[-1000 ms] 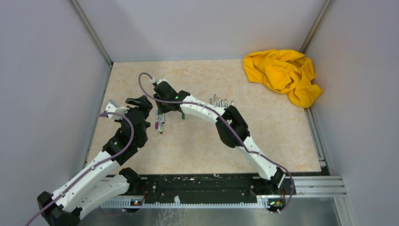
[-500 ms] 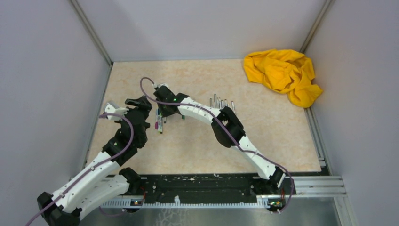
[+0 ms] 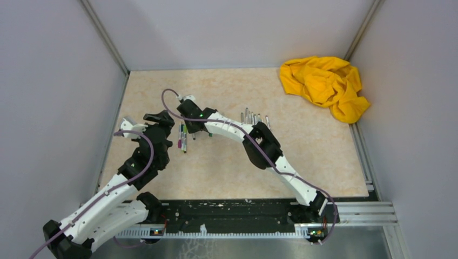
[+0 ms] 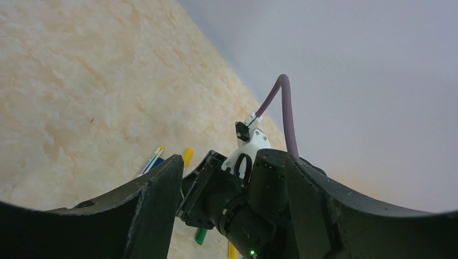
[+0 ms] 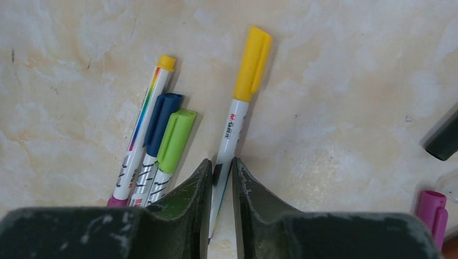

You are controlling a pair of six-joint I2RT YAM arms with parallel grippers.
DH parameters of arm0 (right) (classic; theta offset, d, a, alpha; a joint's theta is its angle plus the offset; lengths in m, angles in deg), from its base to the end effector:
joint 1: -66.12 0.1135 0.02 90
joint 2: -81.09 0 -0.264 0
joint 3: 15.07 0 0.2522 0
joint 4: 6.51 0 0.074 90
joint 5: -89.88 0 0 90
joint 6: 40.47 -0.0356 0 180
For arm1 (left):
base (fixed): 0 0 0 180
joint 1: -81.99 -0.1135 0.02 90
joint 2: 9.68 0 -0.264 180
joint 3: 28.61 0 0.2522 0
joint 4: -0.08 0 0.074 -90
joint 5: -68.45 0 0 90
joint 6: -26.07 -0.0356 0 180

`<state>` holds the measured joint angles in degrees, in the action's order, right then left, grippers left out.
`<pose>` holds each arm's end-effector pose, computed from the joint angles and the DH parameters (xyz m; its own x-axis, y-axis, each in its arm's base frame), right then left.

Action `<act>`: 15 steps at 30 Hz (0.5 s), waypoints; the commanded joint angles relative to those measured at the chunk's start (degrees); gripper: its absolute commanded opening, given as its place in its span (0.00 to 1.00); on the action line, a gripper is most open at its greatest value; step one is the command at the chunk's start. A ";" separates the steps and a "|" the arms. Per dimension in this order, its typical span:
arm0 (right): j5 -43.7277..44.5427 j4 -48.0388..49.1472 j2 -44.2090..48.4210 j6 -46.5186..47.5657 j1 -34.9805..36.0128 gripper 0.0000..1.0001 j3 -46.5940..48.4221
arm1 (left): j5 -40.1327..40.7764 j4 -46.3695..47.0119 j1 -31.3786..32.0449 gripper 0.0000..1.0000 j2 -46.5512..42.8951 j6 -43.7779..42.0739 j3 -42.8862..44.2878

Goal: Open the pen caps

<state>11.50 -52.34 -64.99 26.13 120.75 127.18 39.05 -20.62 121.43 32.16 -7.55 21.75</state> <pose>0.3307 0.4535 0.1610 -0.6922 -0.3030 -0.6551 -0.4885 0.8648 0.1162 0.1449 -0.0791 0.3077 0.1978 -0.6920 -0.6943 -0.3272 0.6211 -0.7122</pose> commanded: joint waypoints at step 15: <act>-2.13 22.79 23.77 -0.14 -3.10 0.00 -37.22 | 3.15 -2.08 -0.02 0.90 0.84 2.47 0.71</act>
<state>12.09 -37.06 -51.22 25.85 120.01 100.90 41.28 -21.95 121.43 32.23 -6.41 21.73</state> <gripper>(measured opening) 0.034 0.885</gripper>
